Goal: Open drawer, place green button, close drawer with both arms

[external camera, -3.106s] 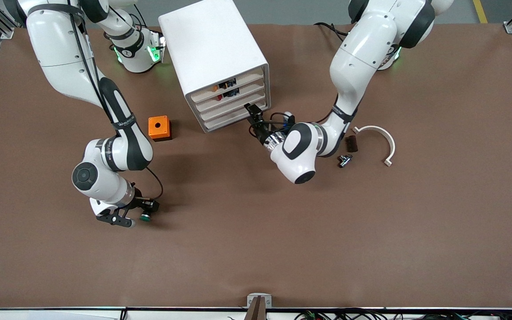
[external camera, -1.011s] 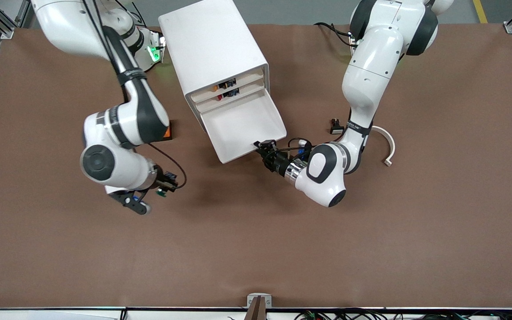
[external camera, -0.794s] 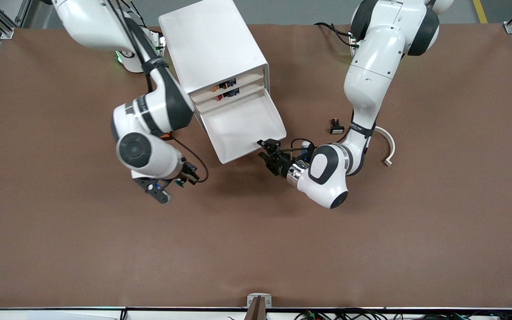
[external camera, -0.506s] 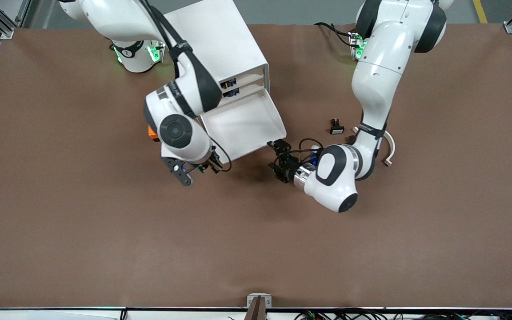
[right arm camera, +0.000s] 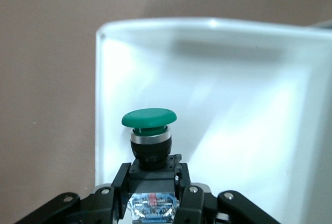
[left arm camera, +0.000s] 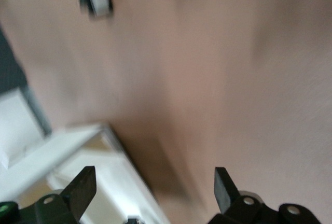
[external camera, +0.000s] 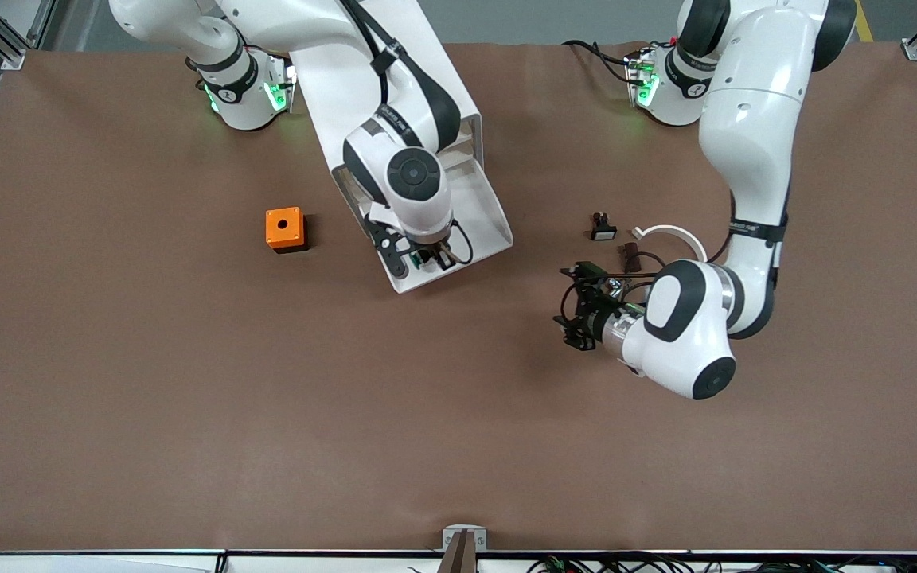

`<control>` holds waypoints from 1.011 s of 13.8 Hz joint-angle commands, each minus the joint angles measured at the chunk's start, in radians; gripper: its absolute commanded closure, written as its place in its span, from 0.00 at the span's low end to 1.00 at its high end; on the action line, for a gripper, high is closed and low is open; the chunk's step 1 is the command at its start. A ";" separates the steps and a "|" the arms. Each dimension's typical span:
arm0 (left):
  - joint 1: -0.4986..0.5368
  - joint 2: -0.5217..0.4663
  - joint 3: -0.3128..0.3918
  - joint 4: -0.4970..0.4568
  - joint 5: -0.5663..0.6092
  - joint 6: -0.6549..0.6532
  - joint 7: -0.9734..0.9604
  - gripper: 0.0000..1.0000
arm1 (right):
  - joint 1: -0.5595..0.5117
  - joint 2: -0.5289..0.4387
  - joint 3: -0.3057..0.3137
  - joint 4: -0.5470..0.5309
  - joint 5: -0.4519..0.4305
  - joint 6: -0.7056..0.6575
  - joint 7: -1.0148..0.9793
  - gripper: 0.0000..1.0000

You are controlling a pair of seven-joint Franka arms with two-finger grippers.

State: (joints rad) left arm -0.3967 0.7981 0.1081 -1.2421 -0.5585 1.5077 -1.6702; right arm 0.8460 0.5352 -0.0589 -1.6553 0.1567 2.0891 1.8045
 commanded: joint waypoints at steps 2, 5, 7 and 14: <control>-0.045 -0.108 -0.044 -0.026 0.323 -0.030 0.219 0.01 | 0.013 -0.014 -0.012 -0.017 -0.002 0.015 0.079 0.78; -0.048 -0.143 -0.047 -0.025 0.356 -0.060 0.363 0.01 | 0.001 -0.011 -0.015 -0.006 -0.011 0.006 0.072 0.48; -0.047 -0.172 -0.045 -0.025 0.356 -0.060 0.449 0.01 | -0.001 -0.012 -0.018 0.012 -0.032 0.003 0.064 0.00; -0.074 -0.165 -0.048 -0.025 0.356 0.021 0.772 0.01 | -0.212 -0.129 -0.025 0.046 -0.040 -0.035 -0.152 0.00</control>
State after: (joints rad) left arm -0.4445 0.6404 0.0655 -1.2474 -0.2222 1.4822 -1.0084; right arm 0.7007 0.4649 -0.1026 -1.5930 0.1239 2.0914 1.7583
